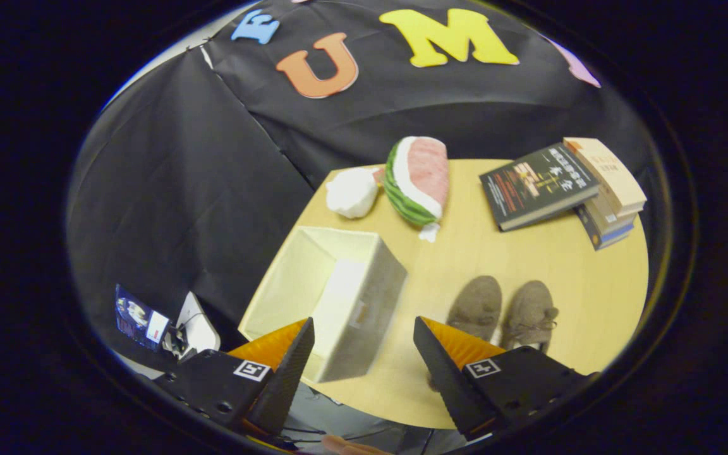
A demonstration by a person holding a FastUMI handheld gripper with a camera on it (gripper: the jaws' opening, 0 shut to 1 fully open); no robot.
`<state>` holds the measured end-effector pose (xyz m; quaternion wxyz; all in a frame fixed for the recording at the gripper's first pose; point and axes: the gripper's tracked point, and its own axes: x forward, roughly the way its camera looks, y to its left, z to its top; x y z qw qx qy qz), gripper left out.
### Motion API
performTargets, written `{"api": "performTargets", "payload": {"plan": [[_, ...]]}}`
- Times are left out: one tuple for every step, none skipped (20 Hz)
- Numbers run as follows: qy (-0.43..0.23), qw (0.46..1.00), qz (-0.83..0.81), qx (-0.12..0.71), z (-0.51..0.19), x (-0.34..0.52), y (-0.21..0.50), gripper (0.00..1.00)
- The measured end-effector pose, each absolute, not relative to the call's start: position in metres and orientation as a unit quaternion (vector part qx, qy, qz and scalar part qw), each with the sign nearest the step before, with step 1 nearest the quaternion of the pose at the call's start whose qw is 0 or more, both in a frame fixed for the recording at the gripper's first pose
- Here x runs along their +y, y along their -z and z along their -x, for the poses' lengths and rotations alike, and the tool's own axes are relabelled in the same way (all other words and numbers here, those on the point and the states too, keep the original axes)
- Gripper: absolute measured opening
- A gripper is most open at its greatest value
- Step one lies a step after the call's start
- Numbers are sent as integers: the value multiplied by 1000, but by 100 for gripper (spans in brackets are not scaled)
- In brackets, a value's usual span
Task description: Open the storage box then place both shoes into the box .Put the left shoe in first, then the right shoe, with the right side of both shoes facing outward in a uniform manner.
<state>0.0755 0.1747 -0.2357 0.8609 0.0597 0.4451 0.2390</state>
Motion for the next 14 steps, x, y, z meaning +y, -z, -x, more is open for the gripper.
{"api": "performTargets", "payload": {"plan": [[-228, 859, -60, 455, -72, 154, 249, 96], [-215, 857, -60, 464, -74, 136, 262, 95], [-208, 855, -60, 471, -75, 124, 274, 95], [-200, 851, -59, 481, -75, 113, 286, 95], [-195, 847, -59, 492, -71, 103, 302, 95], [-191, 842, -59, 502, -69, 96, 315, 94], [-184, 837, -58, 512, -70, 90, 329, 94], [-181, 832, -57, 522, -71, 87, 341, 94], [-178, 826, -57, 533, -71, 83, 351, 94], [-175, 821, -57, 540, -73, 82, 360, 83], [-175, 818, -55, 545, -74, 82, 369, 80], [-170, 816, -47, 550, -76, 81, 377, 80], [-157, 816, -34, 555, -78, 77, 387, 78], [-145, 818, -26, 557, -81, 72, 393, 70]]}}
